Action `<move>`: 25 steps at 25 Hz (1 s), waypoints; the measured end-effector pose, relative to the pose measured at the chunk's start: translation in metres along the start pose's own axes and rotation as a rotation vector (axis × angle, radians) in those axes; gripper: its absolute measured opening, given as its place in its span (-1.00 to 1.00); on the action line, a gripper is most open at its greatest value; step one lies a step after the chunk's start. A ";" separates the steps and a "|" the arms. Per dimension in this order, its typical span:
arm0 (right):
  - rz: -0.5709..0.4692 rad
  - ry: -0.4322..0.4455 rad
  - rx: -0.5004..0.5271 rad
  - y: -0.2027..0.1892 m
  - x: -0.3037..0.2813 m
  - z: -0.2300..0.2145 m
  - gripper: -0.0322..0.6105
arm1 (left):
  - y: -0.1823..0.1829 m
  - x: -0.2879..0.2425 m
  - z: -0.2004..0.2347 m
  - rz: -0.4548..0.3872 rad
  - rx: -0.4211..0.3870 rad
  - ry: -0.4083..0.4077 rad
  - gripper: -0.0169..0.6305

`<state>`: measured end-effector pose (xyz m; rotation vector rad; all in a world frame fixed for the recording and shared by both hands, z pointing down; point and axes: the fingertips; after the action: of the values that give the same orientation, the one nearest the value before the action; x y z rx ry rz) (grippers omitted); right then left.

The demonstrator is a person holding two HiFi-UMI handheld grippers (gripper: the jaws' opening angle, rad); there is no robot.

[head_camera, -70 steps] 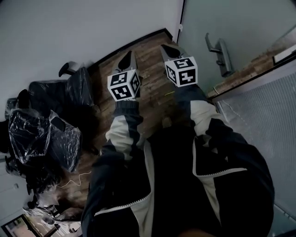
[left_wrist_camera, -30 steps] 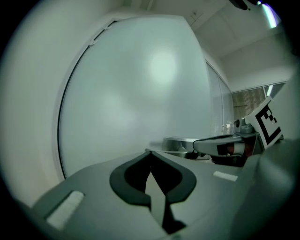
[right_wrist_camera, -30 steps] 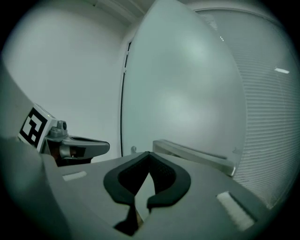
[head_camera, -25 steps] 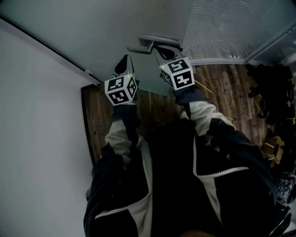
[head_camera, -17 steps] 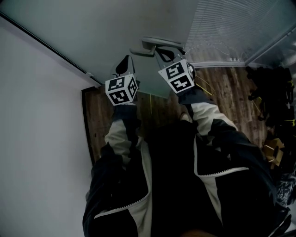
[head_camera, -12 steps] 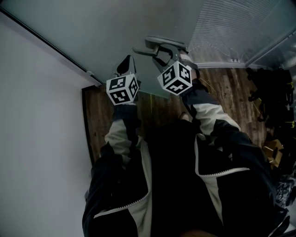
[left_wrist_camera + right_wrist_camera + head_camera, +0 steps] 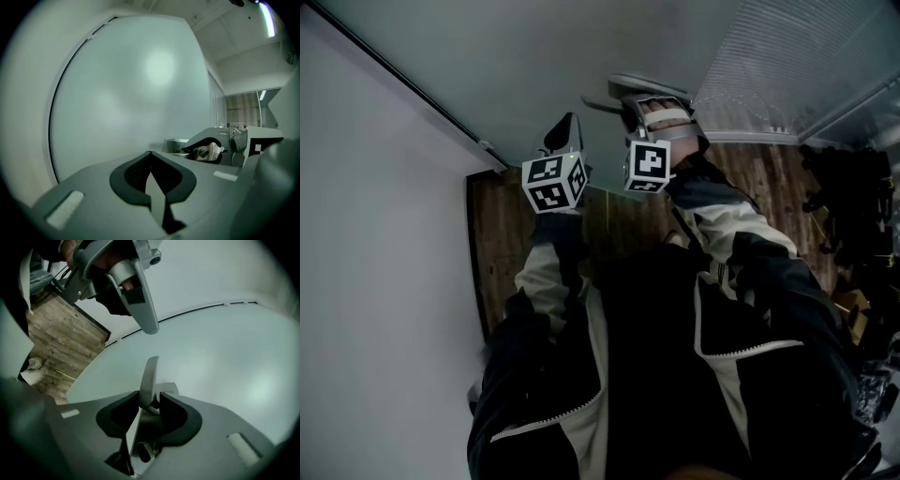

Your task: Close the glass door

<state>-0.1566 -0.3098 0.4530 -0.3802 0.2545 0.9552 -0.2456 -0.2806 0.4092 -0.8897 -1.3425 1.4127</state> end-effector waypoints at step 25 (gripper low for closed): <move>0.027 -0.004 0.145 -0.078 -0.061 -0.045 -0.47 | 0.009 -0.066 -0.028 0.003 -0.016 -0.021 -0.95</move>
<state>-0.1275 -0.4143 0.4512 -0.2423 0.3237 0.9573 -0.2024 -0.3348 0.3902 -0.8895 -1.3704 1.4188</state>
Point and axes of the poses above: the fingertips, and each gripper's own axes: x backward along the fingers, z to its left, y out of its top, and after that the axes turned 15 degrees about -z, right-handed
